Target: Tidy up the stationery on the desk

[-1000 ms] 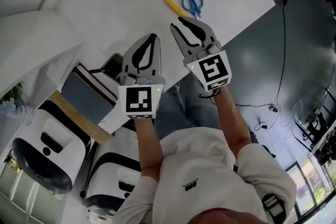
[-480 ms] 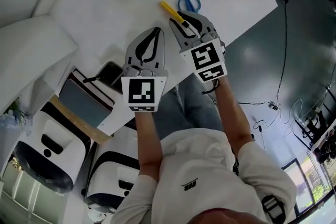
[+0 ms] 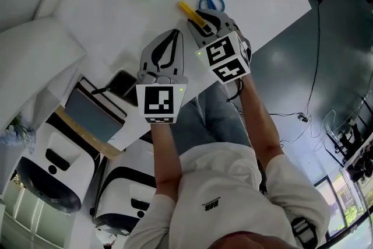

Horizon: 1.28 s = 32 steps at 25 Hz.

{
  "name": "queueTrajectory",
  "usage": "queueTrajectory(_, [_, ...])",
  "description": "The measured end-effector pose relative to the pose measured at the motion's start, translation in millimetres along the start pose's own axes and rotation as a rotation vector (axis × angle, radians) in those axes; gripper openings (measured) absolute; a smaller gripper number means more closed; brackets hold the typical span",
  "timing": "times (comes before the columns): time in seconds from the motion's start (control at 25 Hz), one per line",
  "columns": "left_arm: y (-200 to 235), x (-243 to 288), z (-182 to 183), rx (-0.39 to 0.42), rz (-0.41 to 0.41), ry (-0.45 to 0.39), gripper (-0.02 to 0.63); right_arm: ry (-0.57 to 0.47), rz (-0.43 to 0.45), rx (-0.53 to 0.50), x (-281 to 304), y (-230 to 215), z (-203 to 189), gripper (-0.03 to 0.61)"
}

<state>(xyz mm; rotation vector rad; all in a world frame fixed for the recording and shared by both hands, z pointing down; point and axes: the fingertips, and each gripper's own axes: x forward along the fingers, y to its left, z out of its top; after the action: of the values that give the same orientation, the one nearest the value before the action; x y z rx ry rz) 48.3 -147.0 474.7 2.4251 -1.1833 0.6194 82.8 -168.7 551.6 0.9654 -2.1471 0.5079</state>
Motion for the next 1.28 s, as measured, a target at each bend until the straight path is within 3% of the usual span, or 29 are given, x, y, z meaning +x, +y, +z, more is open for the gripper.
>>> queueTrajectory(0.2, [4, -1, -1, -0.010, 0.011, 0.002, 0.000, 0.071, 0.017, 0.000, 11, 0, -9, 0.095])
queueTrajectory(0.32, [6, -4, -2, -0.014, 0.018, 0.003, 0.000, 0.082, 0.008, -0.004, 14, -1, -11, 0.060])
queueTrajectory(0.76, [13, -25, 3, -0.023, 0.038, -0.022, 0.000, -0.032, -0.003, 0.007, -13, 15, 12, 0.058])
queueTrajectory(1.28, [29, -78, 9, -0.043, 0.091, -0.058, 0.000, -0.165, 0.050, -0.045, -51, 73, 55, 0.057])
